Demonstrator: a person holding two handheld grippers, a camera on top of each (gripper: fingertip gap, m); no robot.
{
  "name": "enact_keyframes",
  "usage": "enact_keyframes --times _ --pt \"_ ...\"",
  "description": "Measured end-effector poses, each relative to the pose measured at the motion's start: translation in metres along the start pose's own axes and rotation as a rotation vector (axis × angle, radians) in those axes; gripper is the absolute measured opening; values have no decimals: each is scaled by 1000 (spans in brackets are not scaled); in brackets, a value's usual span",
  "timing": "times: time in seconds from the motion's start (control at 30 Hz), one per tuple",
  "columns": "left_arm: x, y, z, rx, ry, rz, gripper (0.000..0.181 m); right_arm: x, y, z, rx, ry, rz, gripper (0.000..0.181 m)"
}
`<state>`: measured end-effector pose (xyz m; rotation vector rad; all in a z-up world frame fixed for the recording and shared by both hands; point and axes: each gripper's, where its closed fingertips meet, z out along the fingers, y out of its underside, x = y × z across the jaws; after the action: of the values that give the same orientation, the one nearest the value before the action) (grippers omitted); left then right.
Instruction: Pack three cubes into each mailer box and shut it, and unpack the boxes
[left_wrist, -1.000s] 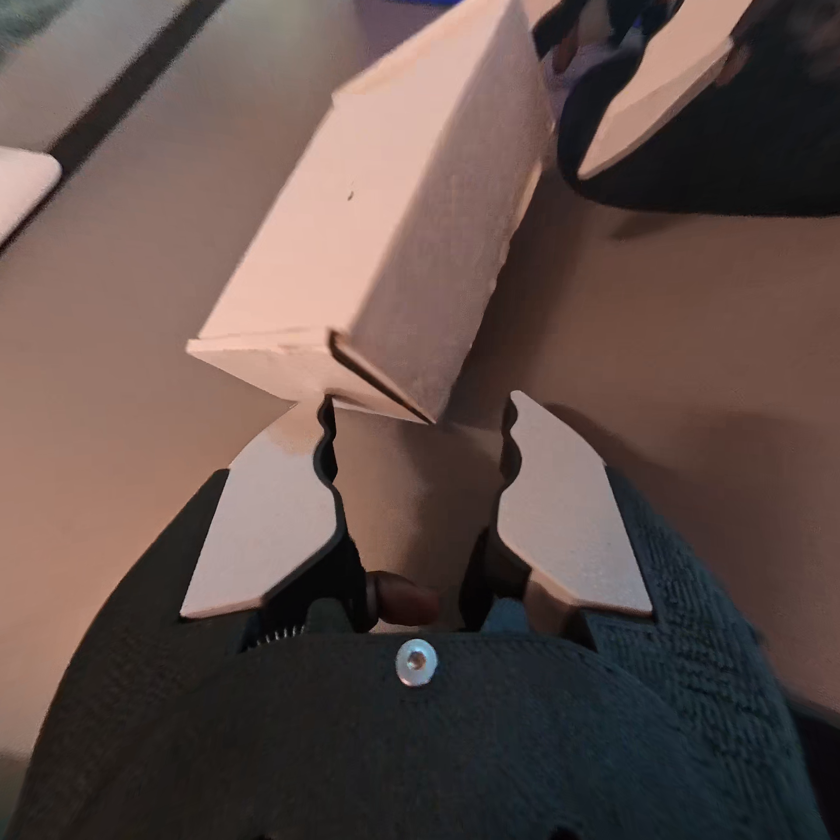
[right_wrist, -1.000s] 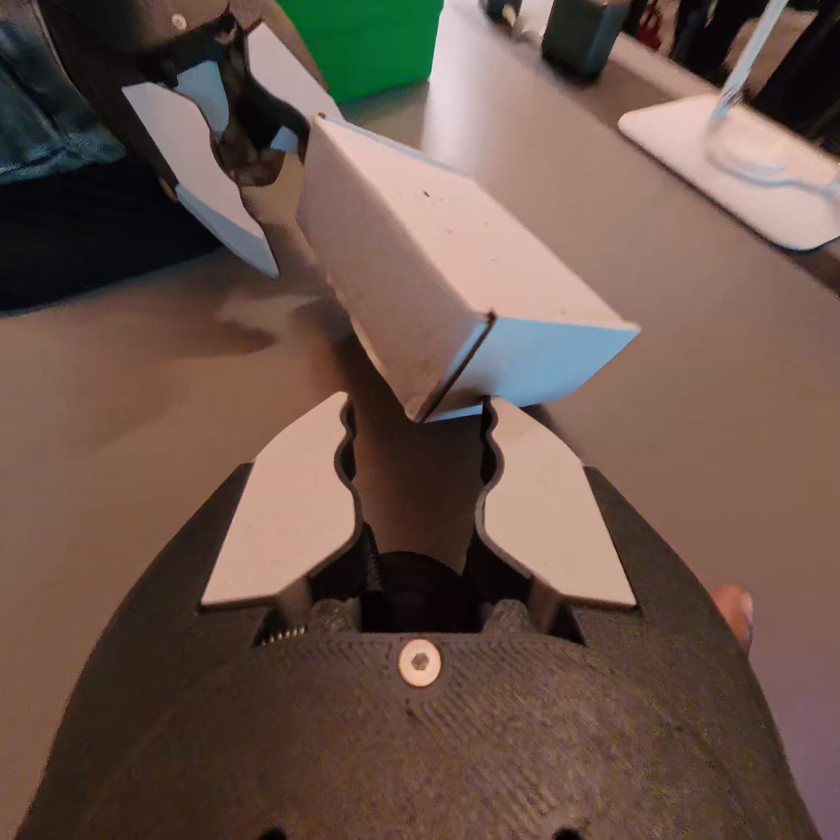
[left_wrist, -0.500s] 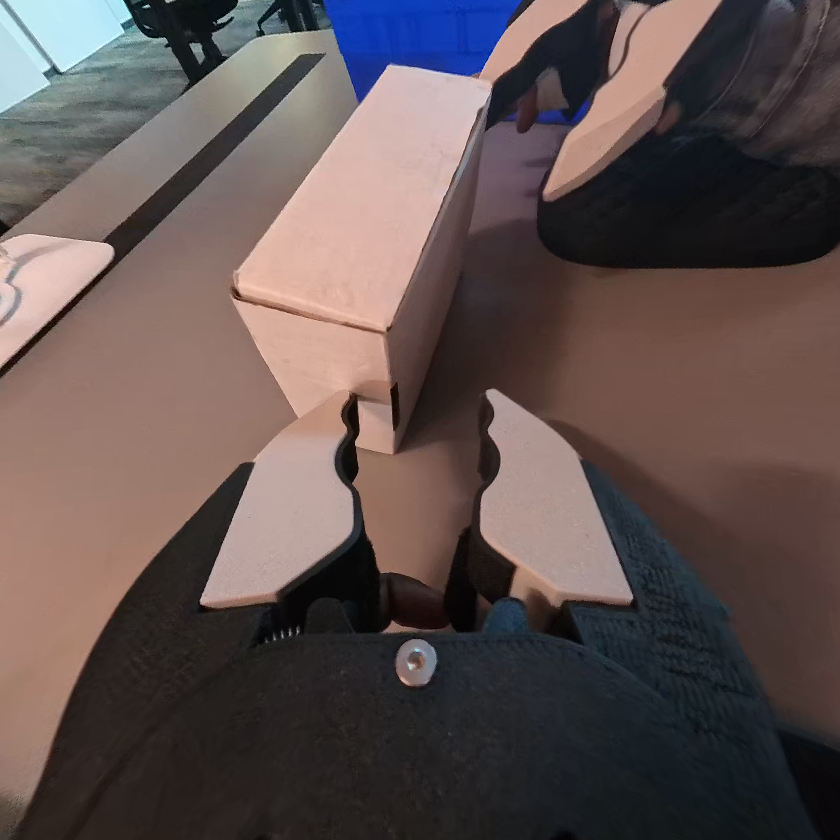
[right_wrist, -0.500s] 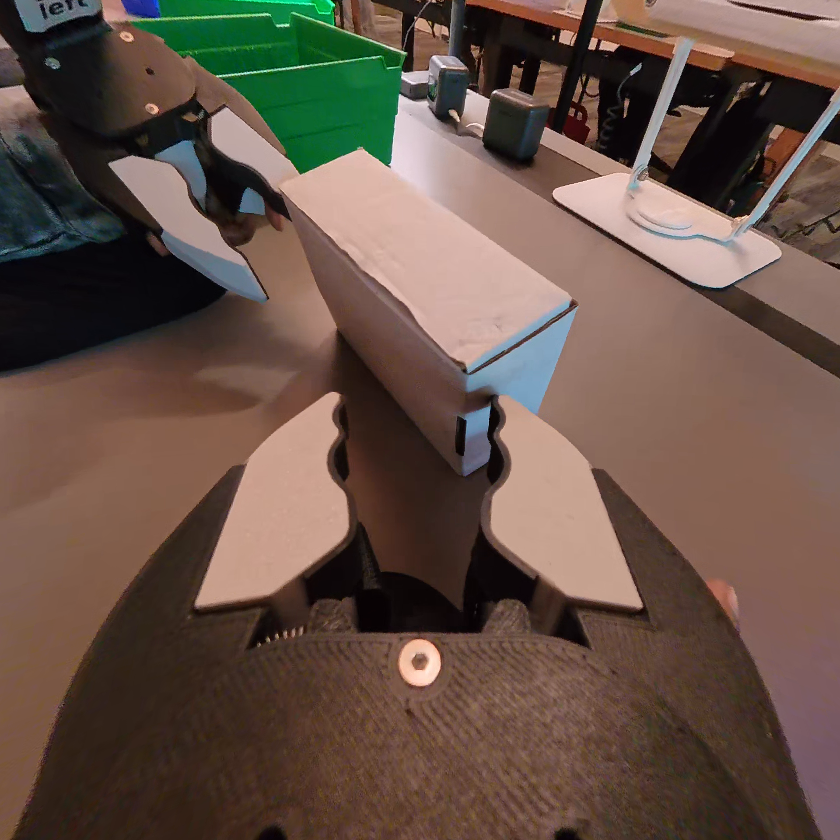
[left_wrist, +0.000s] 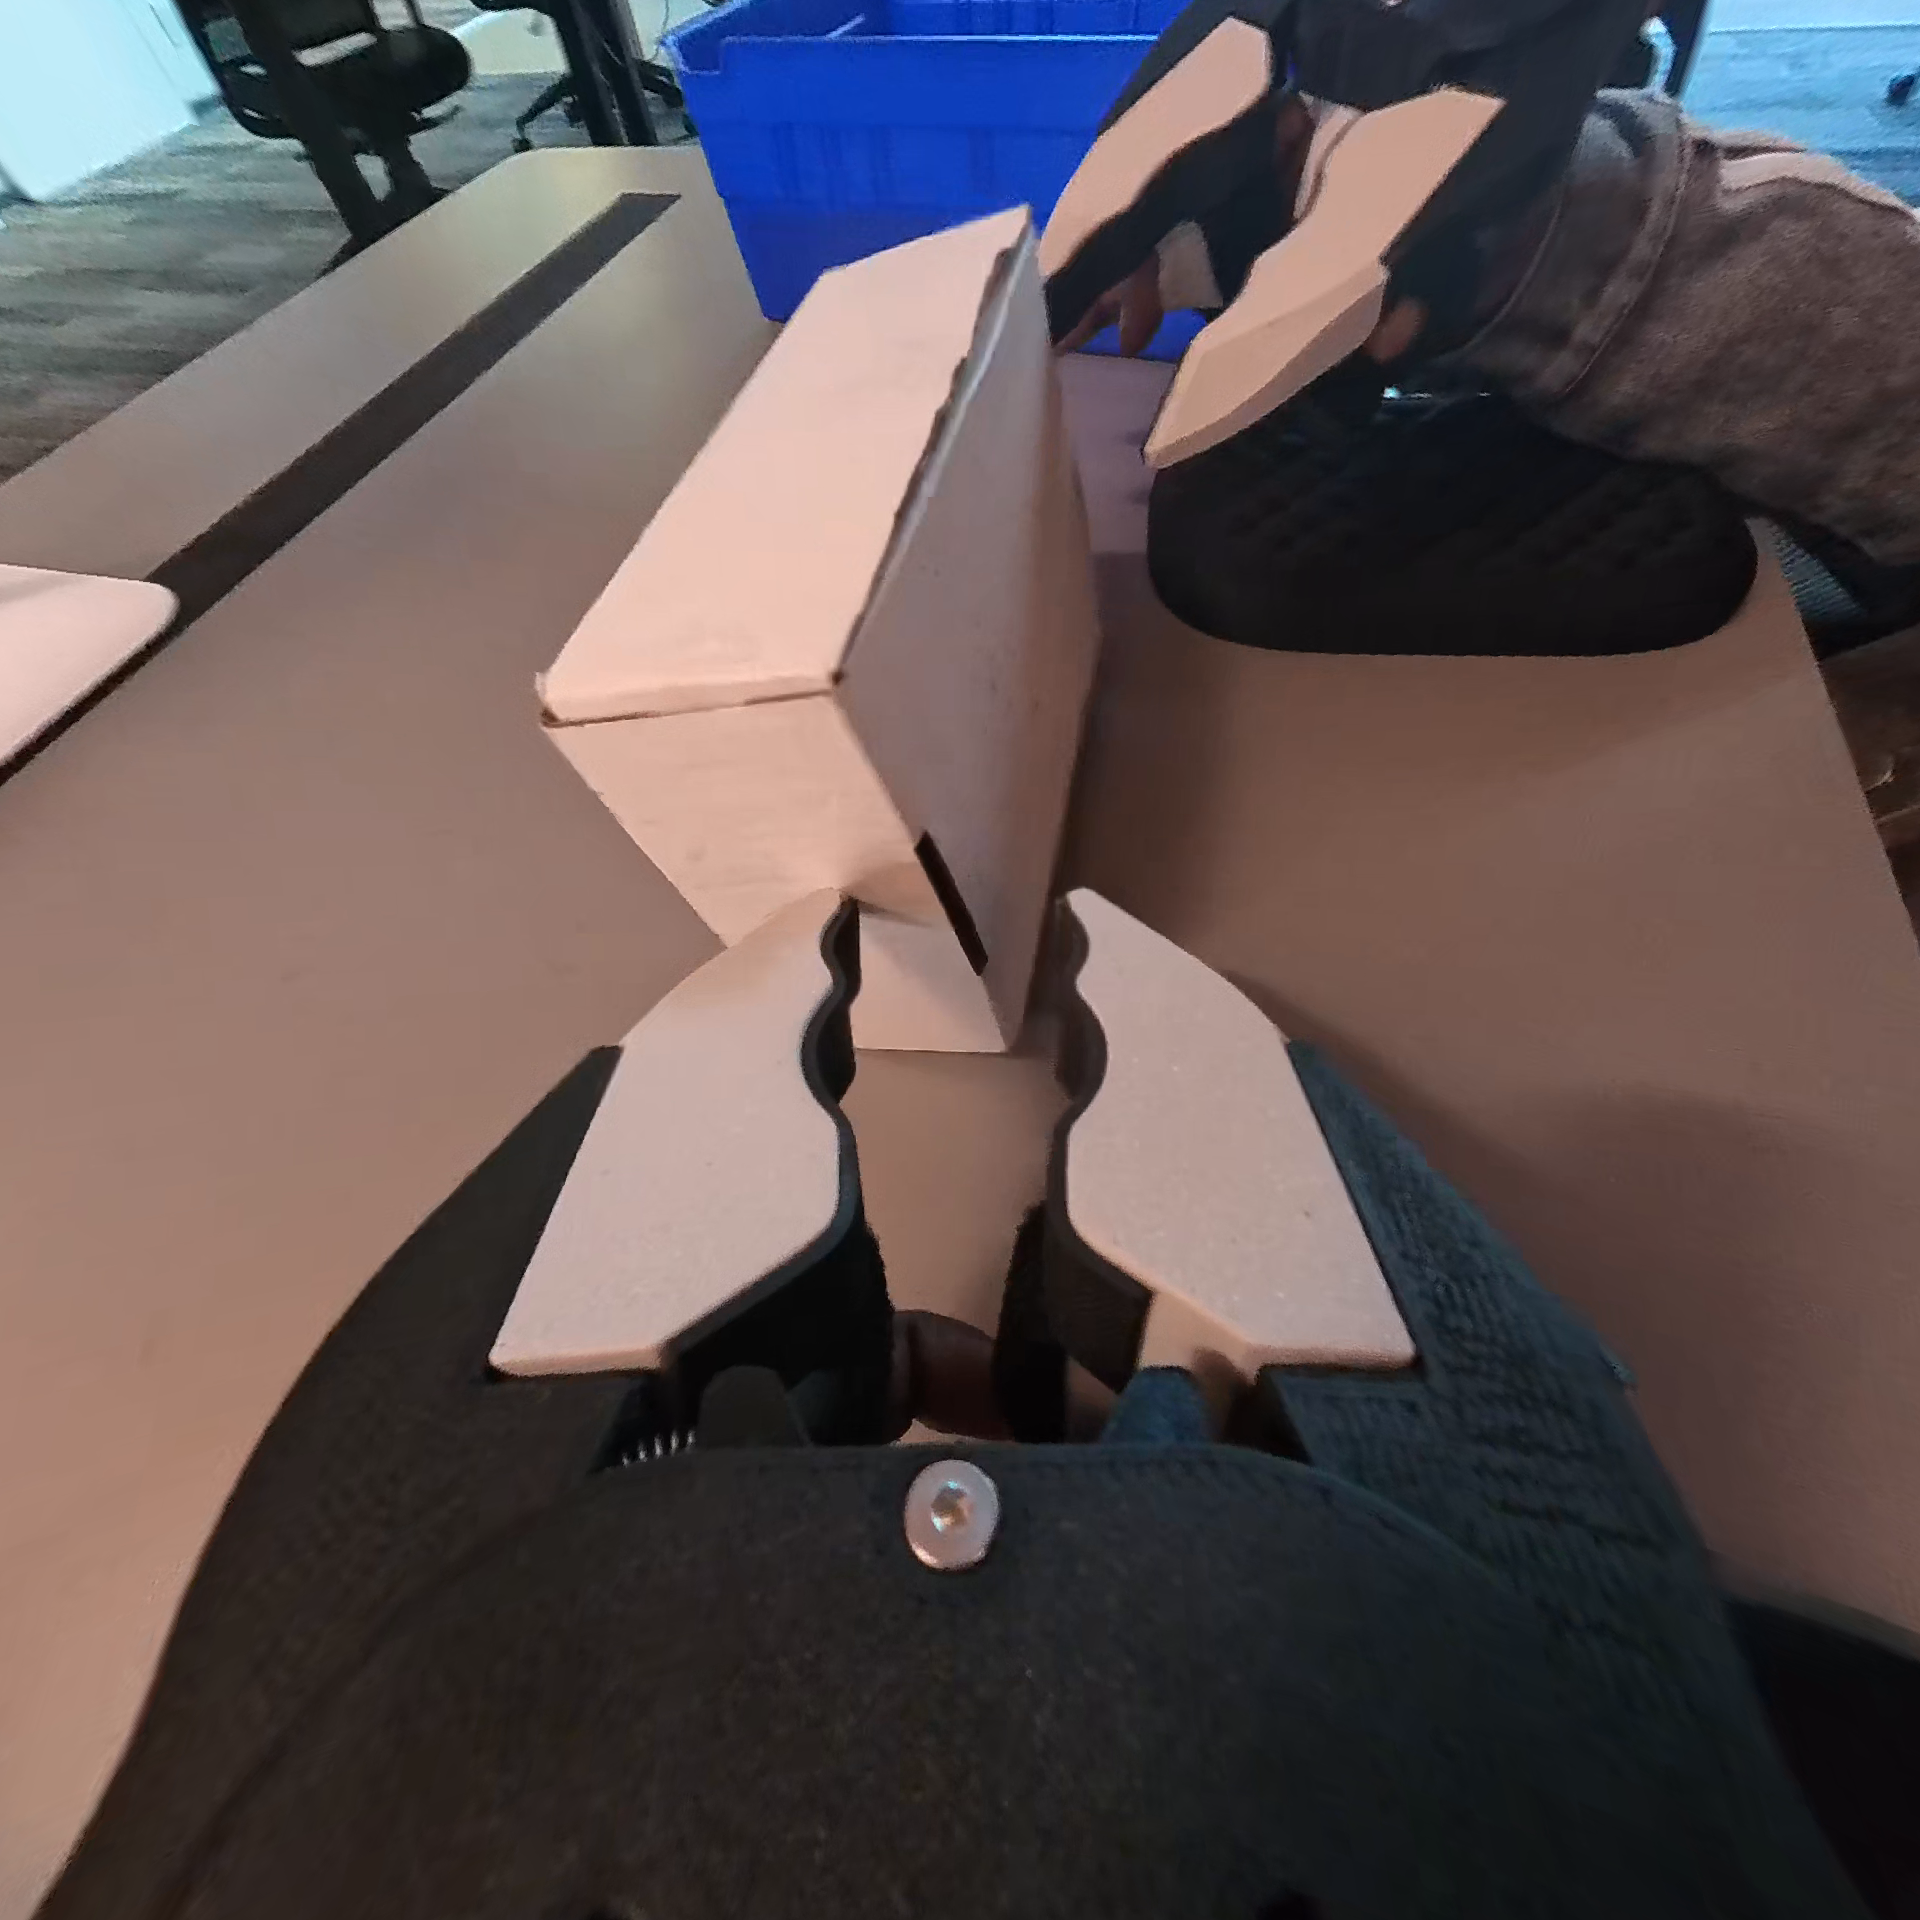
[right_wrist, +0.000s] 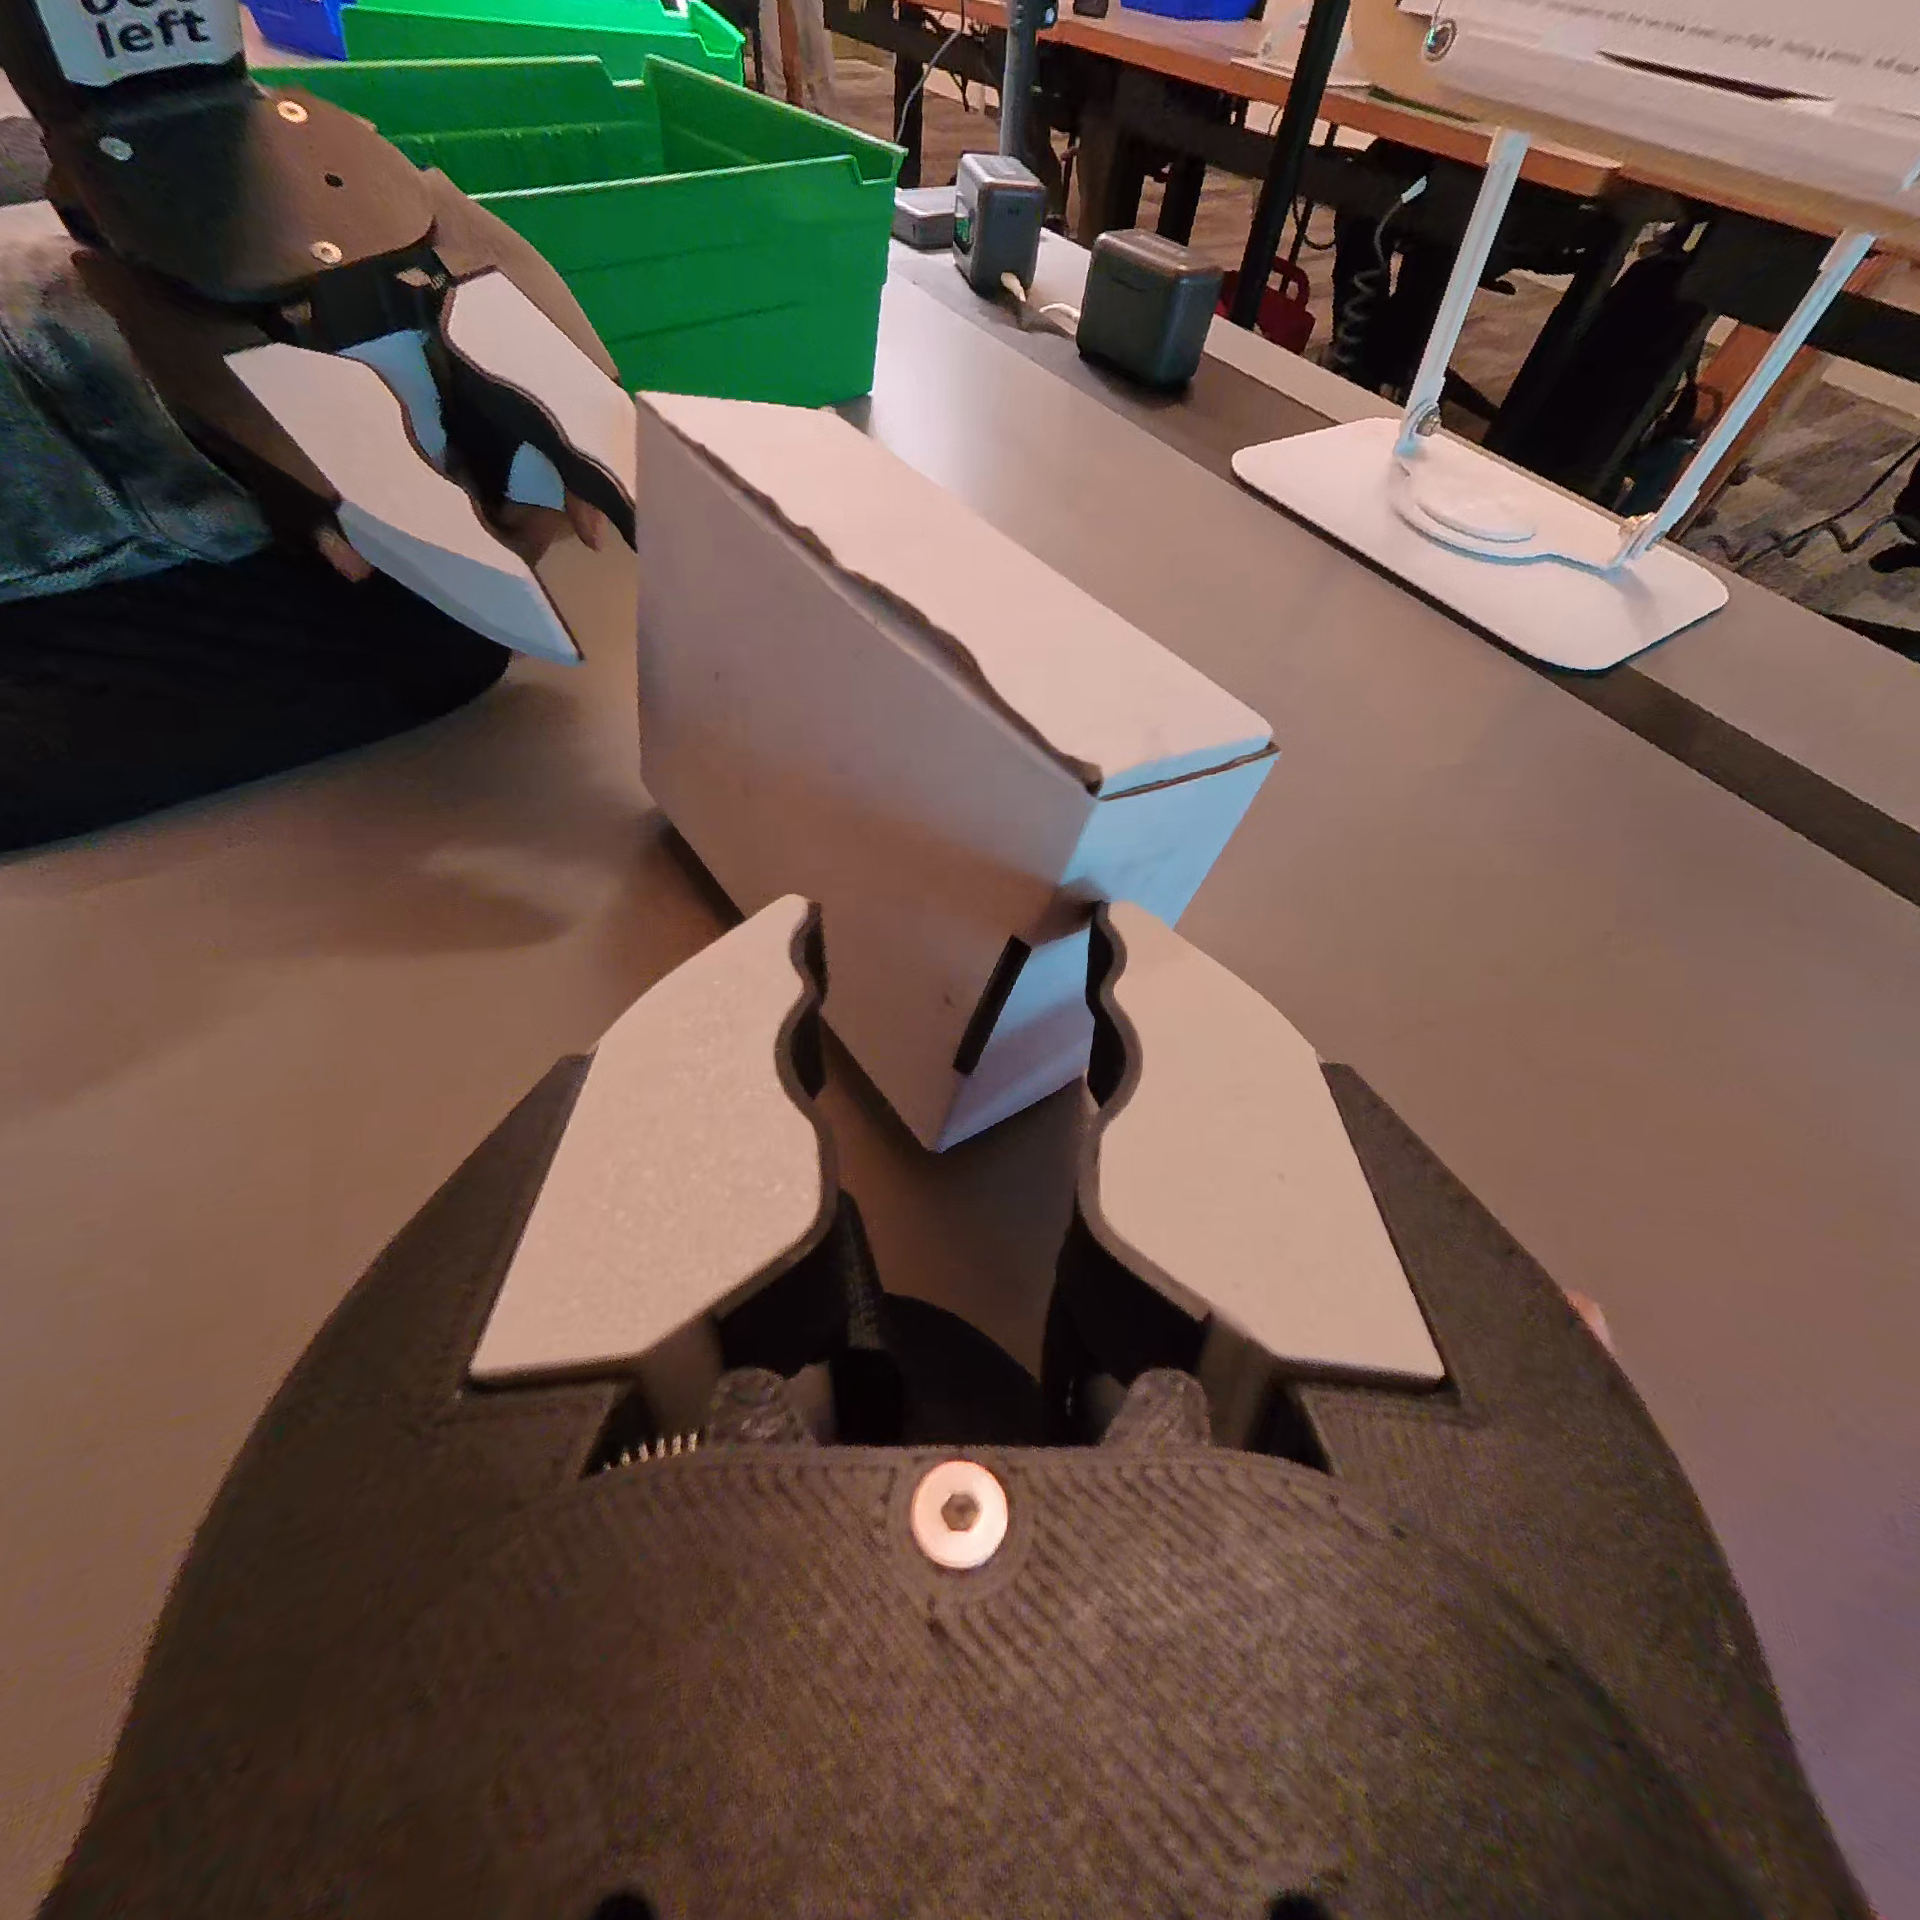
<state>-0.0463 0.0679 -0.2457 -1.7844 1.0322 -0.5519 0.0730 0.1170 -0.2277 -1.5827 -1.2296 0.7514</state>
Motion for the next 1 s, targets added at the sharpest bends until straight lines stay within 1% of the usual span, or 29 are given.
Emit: enact_keyframes --times 0.07,0.17,0.2,0.27,0.3,0.37,0.4,0.47,0.6,0.67,0.77,0.8,0.87,1.0 --pt "8 4 0 -29 60 0 34 1 5 0 -33 7 -5 45" --pt "10 6 0 -44 64 22 38 2 8 1 -51 16 -25 43" --pt "8 5 1 -42 47 22 52 1 7 0 -47 9 -21 44" --pt "-11 -2 3 8 -72 10 96 0 5 0 -24 -9 -5 49" --pt "-21 -5 3 42 -130 -4 111 0 4 1 -18 -12 -1 50" --pt "-35 -12 5 102 -205 3 126 -1 5 2 -19 -17 7 53" --pt "-35 -16 8 140 -197 9 129 -2 5 3 -21 -20 7 53" --pt "-29 -21 18 176 -137 -6 127 -3 7 4 -34 -29 6 52" --pt "-20 -13 42 102 -12 -98 125 -8 9 6 -45 -52 9 51" --pt "-17 -19 48 123 40 -95 121 -12 10 7 -53 -73 7 49" --pt "-22 -26 50 166 60 -122 112 -14 11 9 -62 -81 0 48" --pt "-24 -27 49 174 73 -146 104 -14 11 9 -61 -85 5 48" --pt "-25 -28 49 183 84 -164 103 -15 10 10 -56 -88 18 48" --pt "-29 -27 48 184 33 -108 92 -15 8 8 -48 -103 24 48"
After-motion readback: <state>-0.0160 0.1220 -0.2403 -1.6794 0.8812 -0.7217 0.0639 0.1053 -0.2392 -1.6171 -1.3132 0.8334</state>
